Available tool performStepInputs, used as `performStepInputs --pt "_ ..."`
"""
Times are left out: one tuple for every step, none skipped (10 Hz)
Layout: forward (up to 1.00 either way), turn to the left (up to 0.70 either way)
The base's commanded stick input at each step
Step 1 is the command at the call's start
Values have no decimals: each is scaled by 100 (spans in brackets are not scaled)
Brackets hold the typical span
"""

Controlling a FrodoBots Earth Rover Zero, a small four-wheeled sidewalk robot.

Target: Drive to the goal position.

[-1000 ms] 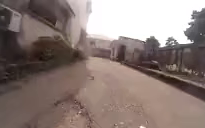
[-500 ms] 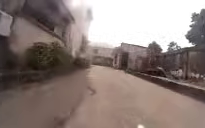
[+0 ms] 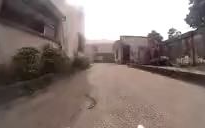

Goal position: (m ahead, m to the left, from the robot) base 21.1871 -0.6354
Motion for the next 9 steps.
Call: performStepInputs --pt "100 0" --pt "100 0" --pt "100 0" --pt "100 0" --pt "100 0" --pt "100 0" --pt "100 0" --pt "100 0" --pt "100 0"
